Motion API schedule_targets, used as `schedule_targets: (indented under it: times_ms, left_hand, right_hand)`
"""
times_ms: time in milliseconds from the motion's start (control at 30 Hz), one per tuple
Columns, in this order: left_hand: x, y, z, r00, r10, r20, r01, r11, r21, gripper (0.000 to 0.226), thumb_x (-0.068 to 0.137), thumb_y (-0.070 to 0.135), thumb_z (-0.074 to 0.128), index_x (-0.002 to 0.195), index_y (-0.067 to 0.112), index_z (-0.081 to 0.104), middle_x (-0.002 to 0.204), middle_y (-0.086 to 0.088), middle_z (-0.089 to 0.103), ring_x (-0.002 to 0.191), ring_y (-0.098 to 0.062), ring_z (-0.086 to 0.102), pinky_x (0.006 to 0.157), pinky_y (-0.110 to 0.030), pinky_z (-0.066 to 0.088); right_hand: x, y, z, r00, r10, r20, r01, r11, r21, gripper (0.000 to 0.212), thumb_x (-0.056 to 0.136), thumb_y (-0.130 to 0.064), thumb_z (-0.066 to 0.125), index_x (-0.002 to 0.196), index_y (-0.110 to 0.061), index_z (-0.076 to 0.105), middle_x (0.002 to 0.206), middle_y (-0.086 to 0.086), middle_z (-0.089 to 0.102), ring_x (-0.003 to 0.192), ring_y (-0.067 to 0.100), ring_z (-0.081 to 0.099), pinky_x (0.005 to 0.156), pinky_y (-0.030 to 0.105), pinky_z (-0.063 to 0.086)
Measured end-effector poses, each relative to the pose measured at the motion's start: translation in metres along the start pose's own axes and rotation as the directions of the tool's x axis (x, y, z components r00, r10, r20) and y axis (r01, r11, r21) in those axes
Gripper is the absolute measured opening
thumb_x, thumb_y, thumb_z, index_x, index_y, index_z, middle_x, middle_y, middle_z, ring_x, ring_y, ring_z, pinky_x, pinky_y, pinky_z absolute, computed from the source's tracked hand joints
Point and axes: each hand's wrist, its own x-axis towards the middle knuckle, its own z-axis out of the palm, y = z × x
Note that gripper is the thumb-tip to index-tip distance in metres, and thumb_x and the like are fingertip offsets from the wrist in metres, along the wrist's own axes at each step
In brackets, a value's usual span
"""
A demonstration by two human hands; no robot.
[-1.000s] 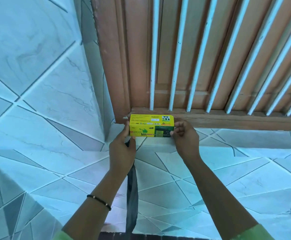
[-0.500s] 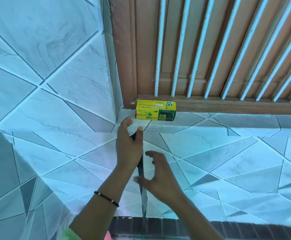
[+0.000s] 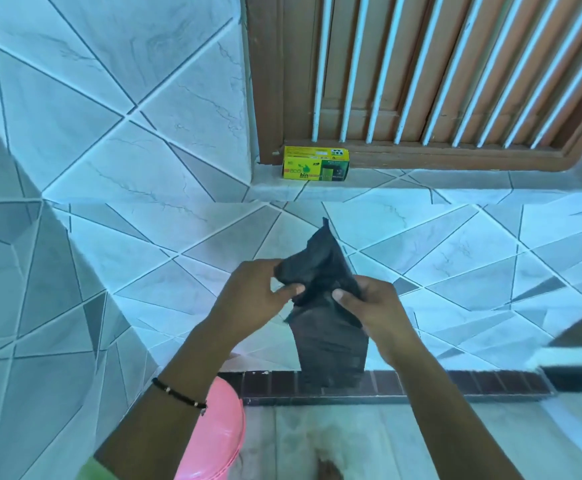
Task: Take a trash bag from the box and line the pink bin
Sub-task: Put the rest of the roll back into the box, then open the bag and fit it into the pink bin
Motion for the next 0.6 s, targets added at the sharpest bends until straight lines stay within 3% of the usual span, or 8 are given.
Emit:
schedule_targets:
  times_ms: [67,133,233,300,367,433,500,600]
  left_hand:
    - [-0.012,0.003,-0.004,0.997,0.032,-0.065,-0.034,0.999,-0.027,0.016,0.084,0.033,0.065,0.094,0.023,0.072,0.085,0.011,0.073,0.076,0.005,0.064,0.074,-0.016,0.048]
    - [-0.019,0.012,-0.009,0.992,0.050,-0.117,-0.063,0.992,-0.110,0.013,0.087,0.032,0.063,0.080,0.022,0.069,0.073,0.015,0.069,0.070,0.001,0.064,0.069,-0.016,0.046]
    - [-0.027,0.017,-0.013,0.978,-0.058,-0.199,-0.009,0.947,-0.320,0.019,0.085,0.043,0.062,0.091,0.026,0.067,0.083,0.009,0.073,0.080,-0.008,0.069,0.076,-0.024,0.051]
    - [-0.034,0.015,-0.009,0.982,-0.178,-0.059,0.124,0.853,-0.508,0.044,0.075,0.057,0.065,0.108,0.029,0.062,0.094,0.010,0.071,0.089,-0.009,0.068,0.086,-0.029,0.051]
    - [-0.051,0.014,0.004,0.969,-0.197,0.150,0.246,0.836,-0.491,0.062,0.064,0.064,0.066,0.113,0.027,0.061,0.097,0.013,0.069,0.091,-0.006,0.066,0.089,-0.031,0.050]
    - [-0.070,0.015,0.024,0.963,-0.143,0.228,0.226,0.890,-0.396,0.044,0.072,0.056,0.069,0.105,0.027,0.066,0.100,0.012,0.072,0.093,-0.005,0.067,0.089,-0.032,0.052]
    - [-0.080,0.024,0.036,0.978,-0.174,0.118,0.206,0.900,-0.385,0.020,0.080,0.043,0.068,0.092,0.027,0.070,0.095,0.010,0.074,0.090,-0.009,0.069,0.087,-0.034,0.054]
    - [-0.082,0.047,0.039,0.969,-0.243,-0.031,0.192,0.834,-0.516,0.010,0.082,0.036,0.068,0.081,0.026,0.068,0.085,0.008,0.074,0.082,-0.012,0.069,0.075,-0.028,0.056]
  right_hand:
    - [-0.016,-0.001,-0.007,0.998,0.008,0.056,-0.010,0.999,0.037,0.010,0.081,-0.012,0.069,0.087,-0.005,0.071,0.085,0.018,0.071,0.079,0.028,0.066,0.080,0.042,0.051]
    - [-0.030,0.000,-0.010,0.995,0.054,0.085,-0.059,0.997,0.046,0.013,0.080,-0.009,0.070,0.093,-0.006,0.072,0.093,0.013,0.074,0.090,0.032,0.070,0.086,0.044,0.054]
    - [-0.047,-0.003,-0.010,0.994,0.067,0.091,-0.078,0.989,0.124,0.019,0.080,-0.007,0.070,0.098,-0.005,0.072,0.096,0.010,0.075,0.093,0.029,0.070,0.085,0.040,0.055]
    - [-0.052,-0.007,-0.013,0.997,0.045,0.070,-0.058,0.978,0.200,0.016,0.081,-0.005,0.067,0.097,-0.004,0.072,0.096,0.011,0.075,0.090,0.028,0.070,0.084,0.037,0.054]
    - [-0.055,-0.014,-0.018,0.998,0.019,0.067,-0.035,0.966,0.257,0.017,0.083,-0.005,0.065,0.098,0.000,0.070,0.099,0.016,0.074,0.091,0.030,0.069,0.082,0.035,0.055]
    - [-0.058,-0.021,-0.026,0.996,-0.005,0.089,-0.021,0.955,0.295,0.022,0.084,-0.008,0.064,0.102,0.003,0.068,0.103,0.018,0.072,0.095,0.032,0.069,0.083,0.036,0.056]
    - [-0.063,-0.022,-0.032,0.991,-0.014,0.130,-0.031,0.942,0.335,0.031,0.080,-0.018,0.066,0.105,0.001,0.067,0.107,0.017,0.071,0.100,0.031,0.067,0.087,0.038,0.054]
    - [-0.079,-0.012,-0.039,0.983,0.015,0.185,-0.076,0.942,0.326,0.042,0.072,-0.027,0.072,0.109,-0.006,0.067,0.109,0.011,0.072,0.103,0.026,0.067,0.090,0.036,0.052]
